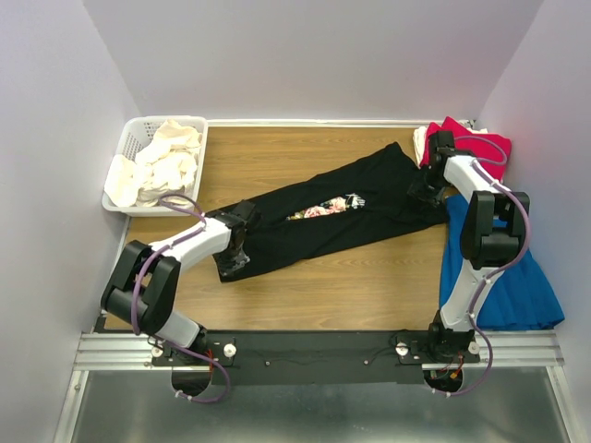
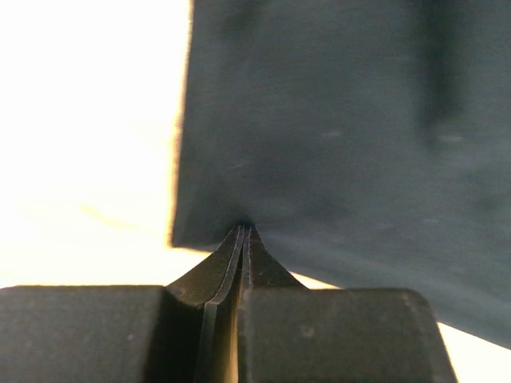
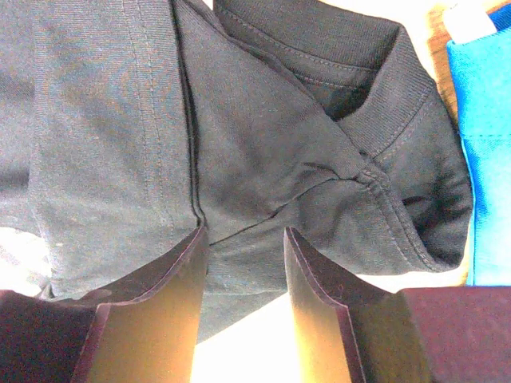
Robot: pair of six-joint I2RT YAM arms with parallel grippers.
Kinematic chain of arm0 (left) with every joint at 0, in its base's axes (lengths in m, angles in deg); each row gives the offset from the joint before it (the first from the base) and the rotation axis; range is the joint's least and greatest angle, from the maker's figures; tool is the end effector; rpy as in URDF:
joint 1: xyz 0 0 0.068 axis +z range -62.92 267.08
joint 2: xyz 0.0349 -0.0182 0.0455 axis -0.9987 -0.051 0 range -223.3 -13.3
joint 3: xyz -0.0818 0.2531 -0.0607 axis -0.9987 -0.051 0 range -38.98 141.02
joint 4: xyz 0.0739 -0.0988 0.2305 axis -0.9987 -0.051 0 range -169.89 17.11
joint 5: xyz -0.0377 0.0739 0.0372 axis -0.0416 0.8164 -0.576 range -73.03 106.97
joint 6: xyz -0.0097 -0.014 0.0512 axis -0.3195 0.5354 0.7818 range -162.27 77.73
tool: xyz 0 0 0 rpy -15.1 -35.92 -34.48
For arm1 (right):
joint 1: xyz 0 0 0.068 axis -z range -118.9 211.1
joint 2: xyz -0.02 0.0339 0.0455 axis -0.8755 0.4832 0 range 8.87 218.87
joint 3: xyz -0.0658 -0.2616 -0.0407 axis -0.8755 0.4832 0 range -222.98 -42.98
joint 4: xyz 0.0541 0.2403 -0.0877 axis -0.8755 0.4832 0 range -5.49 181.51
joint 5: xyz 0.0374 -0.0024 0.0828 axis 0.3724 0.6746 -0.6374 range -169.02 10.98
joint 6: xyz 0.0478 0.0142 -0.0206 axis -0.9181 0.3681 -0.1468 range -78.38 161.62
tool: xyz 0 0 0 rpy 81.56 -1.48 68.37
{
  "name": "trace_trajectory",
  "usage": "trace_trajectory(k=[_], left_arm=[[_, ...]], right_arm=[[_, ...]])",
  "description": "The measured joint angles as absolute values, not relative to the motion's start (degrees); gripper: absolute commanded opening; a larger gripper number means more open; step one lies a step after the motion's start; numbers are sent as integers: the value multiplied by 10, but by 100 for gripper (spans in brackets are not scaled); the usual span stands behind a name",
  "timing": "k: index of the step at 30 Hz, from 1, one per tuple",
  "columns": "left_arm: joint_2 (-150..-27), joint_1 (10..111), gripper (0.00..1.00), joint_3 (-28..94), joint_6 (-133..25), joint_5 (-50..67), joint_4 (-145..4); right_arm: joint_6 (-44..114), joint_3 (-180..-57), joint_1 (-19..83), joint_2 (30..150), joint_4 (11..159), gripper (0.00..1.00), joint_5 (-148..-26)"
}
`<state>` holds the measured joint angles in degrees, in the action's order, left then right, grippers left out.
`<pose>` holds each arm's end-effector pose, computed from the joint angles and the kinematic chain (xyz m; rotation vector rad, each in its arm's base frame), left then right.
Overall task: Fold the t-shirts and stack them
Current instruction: Fold the other side of the tshirt into a rectangle, then rotate the tshirt 90 degrees
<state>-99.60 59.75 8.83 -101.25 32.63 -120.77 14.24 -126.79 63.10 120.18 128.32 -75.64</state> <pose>0.2166 -0.1011 0.1633 -0.8032 2.7866 0.2281 0.3958 -0.0160 0.1958 0.7256 2.7152 0.0206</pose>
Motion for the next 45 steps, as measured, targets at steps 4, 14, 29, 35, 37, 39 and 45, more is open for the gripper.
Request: trace_trajectory(k=[4,14,29,35,37,39,45], left_arm=[[-987,597,8,94,-1038,352,-1247],[-957,588,8,169,-1046,371,-1275],[-980,586,8,228,-992,380,-1246],[-1003,585,8,249,-969,380,-1228],[-1009,585,8,254,-962,381,-1223],[-1013,585,8,259,-956,382,-1219],[-1016,586,8,259,-948,384,-1212]], right_arm=[[143,-1263,631,1199,1283,51,-757],[154,-1249,631,1156,1275,52,-803],[154,-1171,628,1151,1217,51,-891],[147,-1156,623,1153,1187,47,-910],[144,-1155,622,1159,1177,40,-915],[141,-1155,619,1167,1168,34,-918],[131,-1155,617,1181,1161,1,-919]])
